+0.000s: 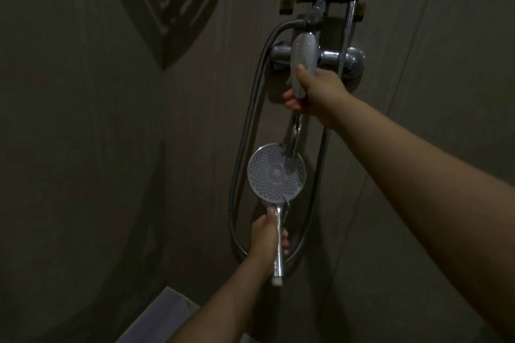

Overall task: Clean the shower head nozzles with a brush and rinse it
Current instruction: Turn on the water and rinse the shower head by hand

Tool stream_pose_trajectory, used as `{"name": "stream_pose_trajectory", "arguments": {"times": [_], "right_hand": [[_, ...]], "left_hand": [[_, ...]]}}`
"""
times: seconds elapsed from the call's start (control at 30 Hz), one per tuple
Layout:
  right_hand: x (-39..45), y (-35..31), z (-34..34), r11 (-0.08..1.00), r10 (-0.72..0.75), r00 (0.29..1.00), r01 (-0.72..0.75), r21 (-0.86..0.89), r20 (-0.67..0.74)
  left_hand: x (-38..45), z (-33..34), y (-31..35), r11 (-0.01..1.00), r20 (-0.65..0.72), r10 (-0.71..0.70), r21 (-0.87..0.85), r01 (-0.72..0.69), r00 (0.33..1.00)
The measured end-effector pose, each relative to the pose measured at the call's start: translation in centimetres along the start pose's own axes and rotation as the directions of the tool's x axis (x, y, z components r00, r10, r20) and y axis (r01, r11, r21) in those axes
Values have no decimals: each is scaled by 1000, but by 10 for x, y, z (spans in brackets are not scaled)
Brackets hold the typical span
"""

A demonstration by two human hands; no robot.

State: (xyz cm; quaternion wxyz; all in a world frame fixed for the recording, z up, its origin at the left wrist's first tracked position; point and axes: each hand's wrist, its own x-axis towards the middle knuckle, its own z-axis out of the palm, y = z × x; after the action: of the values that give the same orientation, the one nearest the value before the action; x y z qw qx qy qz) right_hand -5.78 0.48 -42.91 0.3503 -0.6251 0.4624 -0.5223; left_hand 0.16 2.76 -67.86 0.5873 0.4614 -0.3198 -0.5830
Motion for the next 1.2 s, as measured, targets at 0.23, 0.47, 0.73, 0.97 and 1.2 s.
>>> {"name": "stream_pose_trajectory", "arguments": {"times": [0.23,0.47,0.73,0.97,1.2], "right_hand": [[-55,127,-2,829,-50,994,-11,-559,-93],[-32,160,12,913,249,968,-232,-335,9],[-23,154,8,922,219,971,-176,-345,92],[-24,161,3,850,101,987,-22,-527,123],[-25,162,3,833,34,984,69,-548,176]], "left_hand": [[5,-14,1,993,-12,-57,107,58,998],[10,-27,0,992,32,-96,88,93,995],[16,-24,33,996,-8,83,10,-83,996],[24,-23,52,917,-44,229,346,-200,973],[25,-23,50,862,17,256,449,-237,966]]}}
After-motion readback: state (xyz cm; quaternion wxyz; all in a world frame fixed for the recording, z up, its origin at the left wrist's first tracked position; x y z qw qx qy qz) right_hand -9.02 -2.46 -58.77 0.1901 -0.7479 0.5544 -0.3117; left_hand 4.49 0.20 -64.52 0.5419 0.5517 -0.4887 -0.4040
